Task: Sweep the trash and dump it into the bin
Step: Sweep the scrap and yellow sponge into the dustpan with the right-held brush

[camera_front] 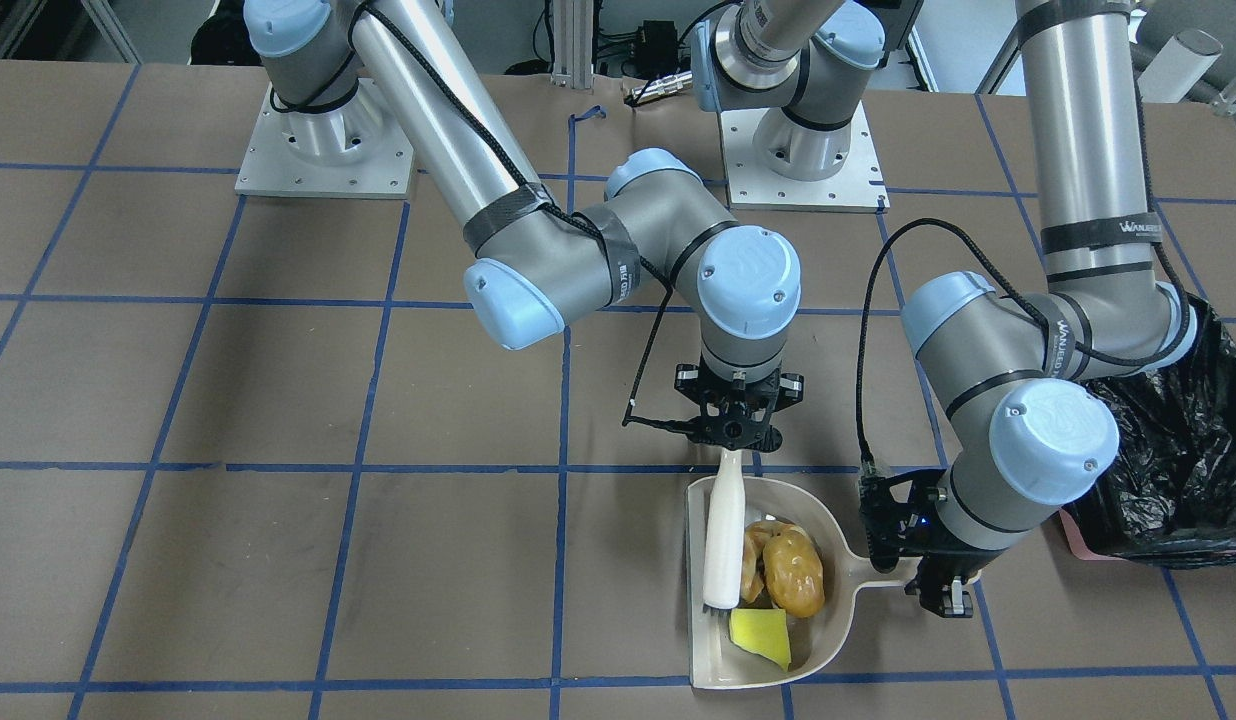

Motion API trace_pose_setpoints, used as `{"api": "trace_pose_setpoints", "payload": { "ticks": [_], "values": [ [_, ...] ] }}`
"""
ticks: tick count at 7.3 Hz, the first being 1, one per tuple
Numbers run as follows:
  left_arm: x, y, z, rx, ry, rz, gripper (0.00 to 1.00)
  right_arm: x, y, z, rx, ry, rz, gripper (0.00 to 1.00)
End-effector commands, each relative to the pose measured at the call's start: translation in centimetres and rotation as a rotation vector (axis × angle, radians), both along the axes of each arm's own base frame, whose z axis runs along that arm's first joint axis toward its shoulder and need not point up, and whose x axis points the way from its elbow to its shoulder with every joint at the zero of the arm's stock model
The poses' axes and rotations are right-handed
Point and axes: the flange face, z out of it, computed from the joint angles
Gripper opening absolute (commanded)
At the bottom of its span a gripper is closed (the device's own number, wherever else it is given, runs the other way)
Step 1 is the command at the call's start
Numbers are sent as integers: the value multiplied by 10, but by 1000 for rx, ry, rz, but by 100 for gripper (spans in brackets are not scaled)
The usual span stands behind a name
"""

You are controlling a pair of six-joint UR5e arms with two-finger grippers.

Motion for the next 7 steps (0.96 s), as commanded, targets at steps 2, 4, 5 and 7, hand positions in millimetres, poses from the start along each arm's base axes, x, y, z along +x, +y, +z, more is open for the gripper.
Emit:
{"api": "trace_pose_setpoints", "payload": {
  "ticks": [2,4,5,7],
  "values": [
    [-1,0,0,-1,8,-1,0,-8,-7,21,-31,23,-8,0],
    [0,-1,1,-5,17,3,0,-45,-23,44,-29,64,-2,0],
    [4,0,5,-12,27,13,0,-52,-25,52,-27,63,-12,0],
    [27,5,25,-21,135,58,0,-120,-46,65,-21,245,97,0]
  ]
}}
